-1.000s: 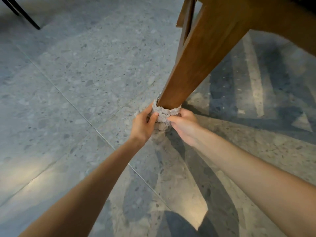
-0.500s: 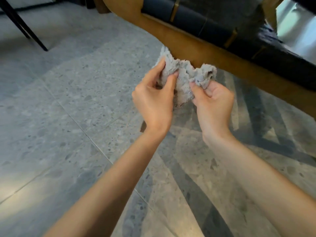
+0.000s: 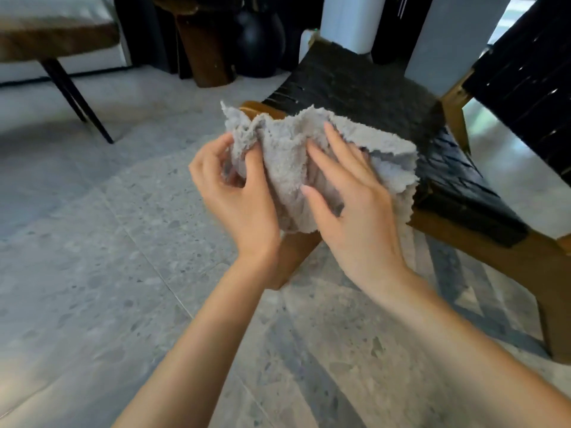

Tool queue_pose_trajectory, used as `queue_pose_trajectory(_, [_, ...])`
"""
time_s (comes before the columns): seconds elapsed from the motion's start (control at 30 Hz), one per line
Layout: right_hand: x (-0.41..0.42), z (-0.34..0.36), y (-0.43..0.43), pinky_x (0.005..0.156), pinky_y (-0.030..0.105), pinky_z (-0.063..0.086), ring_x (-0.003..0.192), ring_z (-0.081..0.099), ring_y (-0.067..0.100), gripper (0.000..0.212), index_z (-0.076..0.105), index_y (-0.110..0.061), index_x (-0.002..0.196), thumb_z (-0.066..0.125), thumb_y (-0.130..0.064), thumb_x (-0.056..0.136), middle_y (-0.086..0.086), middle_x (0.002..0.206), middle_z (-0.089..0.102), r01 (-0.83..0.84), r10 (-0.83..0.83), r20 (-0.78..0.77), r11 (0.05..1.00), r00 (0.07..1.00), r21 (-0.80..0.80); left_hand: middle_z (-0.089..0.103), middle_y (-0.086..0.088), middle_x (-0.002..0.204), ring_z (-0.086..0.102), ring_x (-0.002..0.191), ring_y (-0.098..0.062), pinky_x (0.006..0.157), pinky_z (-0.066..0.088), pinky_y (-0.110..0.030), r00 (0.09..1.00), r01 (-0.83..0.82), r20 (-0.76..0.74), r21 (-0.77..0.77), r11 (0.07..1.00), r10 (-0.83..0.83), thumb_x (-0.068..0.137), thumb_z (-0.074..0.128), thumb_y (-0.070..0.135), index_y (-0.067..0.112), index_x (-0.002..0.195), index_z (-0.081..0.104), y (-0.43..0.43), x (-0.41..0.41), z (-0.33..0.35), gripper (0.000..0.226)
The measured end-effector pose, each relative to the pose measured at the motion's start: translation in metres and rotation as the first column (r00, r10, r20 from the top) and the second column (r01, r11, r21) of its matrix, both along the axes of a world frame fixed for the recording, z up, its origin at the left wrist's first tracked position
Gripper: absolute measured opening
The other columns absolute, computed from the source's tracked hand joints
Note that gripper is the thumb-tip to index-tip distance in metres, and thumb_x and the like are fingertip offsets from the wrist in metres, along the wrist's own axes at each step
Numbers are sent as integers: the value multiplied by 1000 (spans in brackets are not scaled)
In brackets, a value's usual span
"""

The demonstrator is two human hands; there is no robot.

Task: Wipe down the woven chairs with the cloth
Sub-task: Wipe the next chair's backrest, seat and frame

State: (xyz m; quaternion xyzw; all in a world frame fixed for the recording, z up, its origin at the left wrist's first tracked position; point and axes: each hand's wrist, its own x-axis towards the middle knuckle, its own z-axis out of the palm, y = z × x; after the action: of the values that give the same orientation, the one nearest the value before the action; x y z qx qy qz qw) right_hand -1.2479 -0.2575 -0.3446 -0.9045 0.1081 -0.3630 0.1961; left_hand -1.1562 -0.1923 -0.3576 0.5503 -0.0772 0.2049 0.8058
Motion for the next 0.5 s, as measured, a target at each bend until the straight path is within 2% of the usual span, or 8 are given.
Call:
queue_pose_trajectory(0.03, [5,2,-3,117,25,4,145,11,9,57,35,-26,147,58,-23,95,-7,159,18,1,-7,-89,998,996,-65,48,1,116,53,109,-4,92,49,-29,1000,18,8,16,1000,-18,88,64,10,16,104,63,0,8,3,17])
queue_pose_trajectory(0.1, [14,4,-13,117,31,4,147,8,14,63,28,-32,149,58,-23,94,-7,160,13,39,-72,-161,979,984,-201,45,-2,130,45,124,-9,102,44,-35,996,76,44,89,993,-80,89,62,8,11,119,62,-1,18,5,30])
queue_pose_trajectory(0.17, [19,6,-23,118,38,9,144,19,19,70,23,-35,150,60,-25,92,-3,157,24,114,-171,-151,937,974,-331,37,-4,144,32,137,-10,110,36,-35,978,127,136,225,966,-160,92,57,8,13,134,52,-3,22,1,42])
queue_pose_trajectory(0.23, [21,7,-34,112,39,22,135,33,21,73,19,-37,150,61,-27,92,-1,149,36,152,-229,-128,886,965,-439,20,-8,156,13,146,-18,117,23,-30,949,118,233,367,923,-214,95,50,6,14,144,39,-8,24,-6,51])
queue_pose_trajectory(0.33, [16,-1,-50,100,37,34,124,43,23,69,20,-34,151,55,-25,93,-1,142,44,172,-258,-85,823,963,-541,-4,-15,158,-12,145,-29,120,1,-34,921,48,308,517,855,-238,100,36,8,12,150,20,-21,18,-15,52])
queue_pose_trajectory(0.4, [4,-11,-60,94,37,36,118,43,24,65,21,-32,151,51,-24,94,0,140,45,231,-313,-46,786,949,-573,-8,-19,157,-16,144,-31,118,-8,-36,905,-9,348,590,807,-244,103,28,17,12,151,13,-33,7,-21,50])
queue_pose_trajectory(0.5, [-23,-24,-79,85,36,33,111,38,23,62,24,-31,151,47,-24,93,0,136,48,288,-365,-31,782,930,-553,-10,-22,156,-16,144,-33,117,-12,-37,891,-39,374,630,776,-258,103,31,23,10,151,6,-51,-12,-29,55])
